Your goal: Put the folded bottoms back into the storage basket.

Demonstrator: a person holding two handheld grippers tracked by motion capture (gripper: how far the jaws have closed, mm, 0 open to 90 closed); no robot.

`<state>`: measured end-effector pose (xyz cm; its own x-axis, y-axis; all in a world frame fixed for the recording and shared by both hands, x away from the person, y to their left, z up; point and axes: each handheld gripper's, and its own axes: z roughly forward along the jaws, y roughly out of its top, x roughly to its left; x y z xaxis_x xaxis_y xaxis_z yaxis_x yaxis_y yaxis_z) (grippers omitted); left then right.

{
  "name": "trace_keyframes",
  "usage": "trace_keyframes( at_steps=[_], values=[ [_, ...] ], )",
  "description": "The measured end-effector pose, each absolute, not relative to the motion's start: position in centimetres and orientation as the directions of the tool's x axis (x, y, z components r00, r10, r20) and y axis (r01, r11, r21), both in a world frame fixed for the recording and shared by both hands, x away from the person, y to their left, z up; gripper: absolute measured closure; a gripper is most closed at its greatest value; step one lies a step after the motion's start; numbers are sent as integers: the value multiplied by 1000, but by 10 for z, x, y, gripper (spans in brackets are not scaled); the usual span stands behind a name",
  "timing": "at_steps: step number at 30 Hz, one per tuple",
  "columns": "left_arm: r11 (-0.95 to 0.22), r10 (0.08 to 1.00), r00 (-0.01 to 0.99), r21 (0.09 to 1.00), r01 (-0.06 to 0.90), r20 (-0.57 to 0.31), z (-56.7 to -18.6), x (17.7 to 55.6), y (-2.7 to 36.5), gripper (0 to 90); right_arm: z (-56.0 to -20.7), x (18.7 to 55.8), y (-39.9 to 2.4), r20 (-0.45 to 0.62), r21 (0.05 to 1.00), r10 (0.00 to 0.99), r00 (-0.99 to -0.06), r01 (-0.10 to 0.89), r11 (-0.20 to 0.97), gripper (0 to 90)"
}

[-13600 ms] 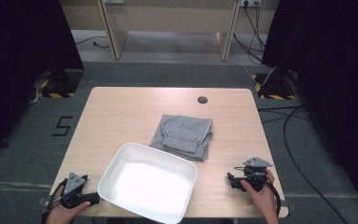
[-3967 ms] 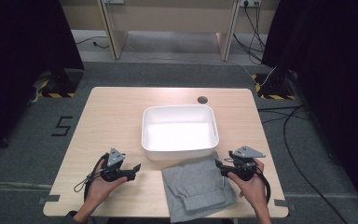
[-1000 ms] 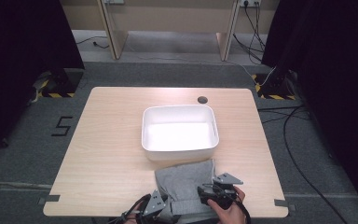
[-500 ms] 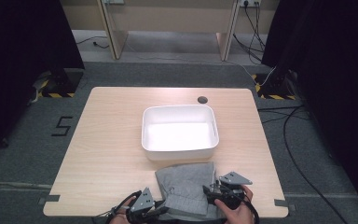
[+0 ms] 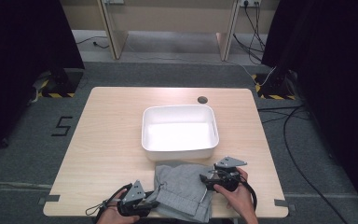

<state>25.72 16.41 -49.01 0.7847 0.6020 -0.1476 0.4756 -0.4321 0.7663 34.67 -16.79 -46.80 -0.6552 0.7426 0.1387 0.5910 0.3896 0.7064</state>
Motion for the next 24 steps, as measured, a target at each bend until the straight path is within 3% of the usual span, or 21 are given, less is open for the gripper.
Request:
trace_keyframes(
  at_steps=[8, 9, 13, 15, 22, 24],
  values=[
    [-429, 620, 769, 753, 499, -156, -491, 253, 155, 349, -472, 346, -169, 159, 698, 749, -644, 610, 375, 276],
    [-433, 613, 774, 752, 498, -159, -491, 252, 153, 282, -472, 346, -169, 158, 697, 749, -644, 610, 377, 278],
    [-432, 607, 777, 753, 496, -164, -489, 248, 147, 252, -472, 345, -169, 157, 696, 748, -645, 610, 380, 280],
    [-421, 623, 766, 759, 497, -156, -489, 250, 144, 383, -473, 345, -167, 156, 695, 748, -645, 610, 381, 281],
    [-419, 616, 773, 767, 486, -153, -490, 250, 142, 506, -473, 344, -165, 151, 693, 748, -646, 609, 386, 281],
    [-422, 605, 783, 773, 473, -148, -491, 249, 142, 604, -474, 344, -164, 149, 690, 745, -650, 608, 392, 280]
  ],
)
